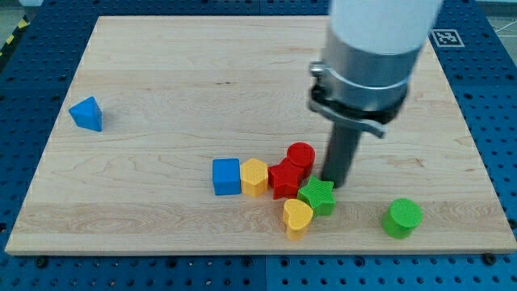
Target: Slide green circle into the group of blocks
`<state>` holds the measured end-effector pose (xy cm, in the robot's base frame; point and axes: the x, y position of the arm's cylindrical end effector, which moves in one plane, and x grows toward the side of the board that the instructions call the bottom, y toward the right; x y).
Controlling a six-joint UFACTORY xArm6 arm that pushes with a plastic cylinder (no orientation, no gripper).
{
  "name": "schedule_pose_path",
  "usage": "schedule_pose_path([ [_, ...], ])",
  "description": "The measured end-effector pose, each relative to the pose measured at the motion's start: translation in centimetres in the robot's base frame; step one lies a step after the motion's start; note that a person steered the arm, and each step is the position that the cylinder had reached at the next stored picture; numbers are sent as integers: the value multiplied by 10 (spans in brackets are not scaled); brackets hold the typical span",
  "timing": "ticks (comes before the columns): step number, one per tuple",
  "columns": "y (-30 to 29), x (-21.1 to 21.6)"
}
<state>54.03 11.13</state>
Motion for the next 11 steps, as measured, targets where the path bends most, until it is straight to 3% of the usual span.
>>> schedule_pose_path([
  [1, 61, 28],
  [4, 66, 23],
  [5, 133, 28],
  [6, 153, 61],
  [7, 160, 78],
  [11, 123, 78],
])
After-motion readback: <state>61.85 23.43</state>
